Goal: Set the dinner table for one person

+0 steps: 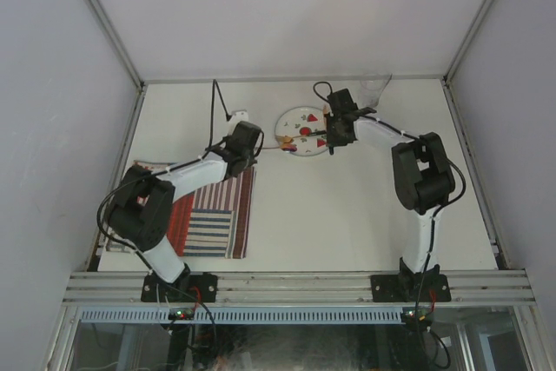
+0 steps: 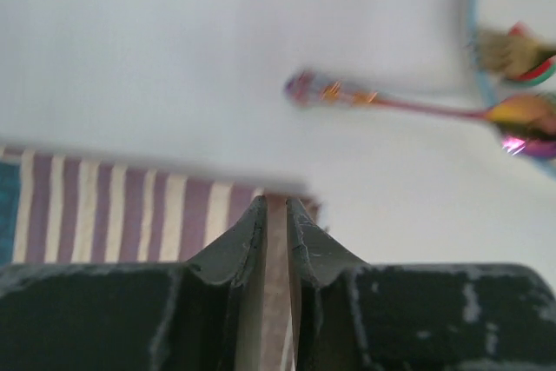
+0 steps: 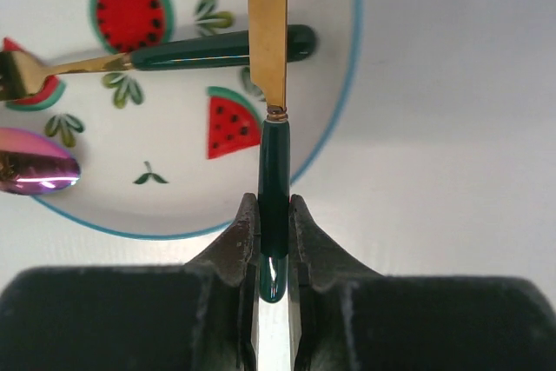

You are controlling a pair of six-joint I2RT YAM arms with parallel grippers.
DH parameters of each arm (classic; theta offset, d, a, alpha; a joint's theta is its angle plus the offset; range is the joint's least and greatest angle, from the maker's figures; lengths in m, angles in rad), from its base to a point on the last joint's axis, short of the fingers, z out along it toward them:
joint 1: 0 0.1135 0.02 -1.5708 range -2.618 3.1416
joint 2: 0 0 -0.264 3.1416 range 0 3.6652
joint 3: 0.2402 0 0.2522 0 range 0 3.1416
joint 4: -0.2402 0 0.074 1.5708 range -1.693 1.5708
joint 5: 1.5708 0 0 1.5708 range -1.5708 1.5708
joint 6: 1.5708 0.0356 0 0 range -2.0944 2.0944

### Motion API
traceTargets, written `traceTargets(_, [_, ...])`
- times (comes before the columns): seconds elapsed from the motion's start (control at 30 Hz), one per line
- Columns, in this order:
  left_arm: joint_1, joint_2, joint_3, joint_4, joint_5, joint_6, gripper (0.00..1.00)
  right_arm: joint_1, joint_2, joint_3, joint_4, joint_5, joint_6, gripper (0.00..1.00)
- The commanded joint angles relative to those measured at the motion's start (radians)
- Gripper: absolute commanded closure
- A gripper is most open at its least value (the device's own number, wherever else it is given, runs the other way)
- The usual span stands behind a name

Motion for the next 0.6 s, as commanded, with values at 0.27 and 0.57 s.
traceTargets(0.27, [-0.010, 0.162, 0.215, 0.068, 0.133, 0.045, 0.81, -0.087, -0.100, -0.064, 0.043, 0.030, -0.037, 1.00])
traceTargets(0.57, [-0.033, 0.224, 0.196, 0.146, 0.202, 0.011, 0.74, -0.158, -0.066, -0.117, 0.055, 0.013, -0.032, 1.00])
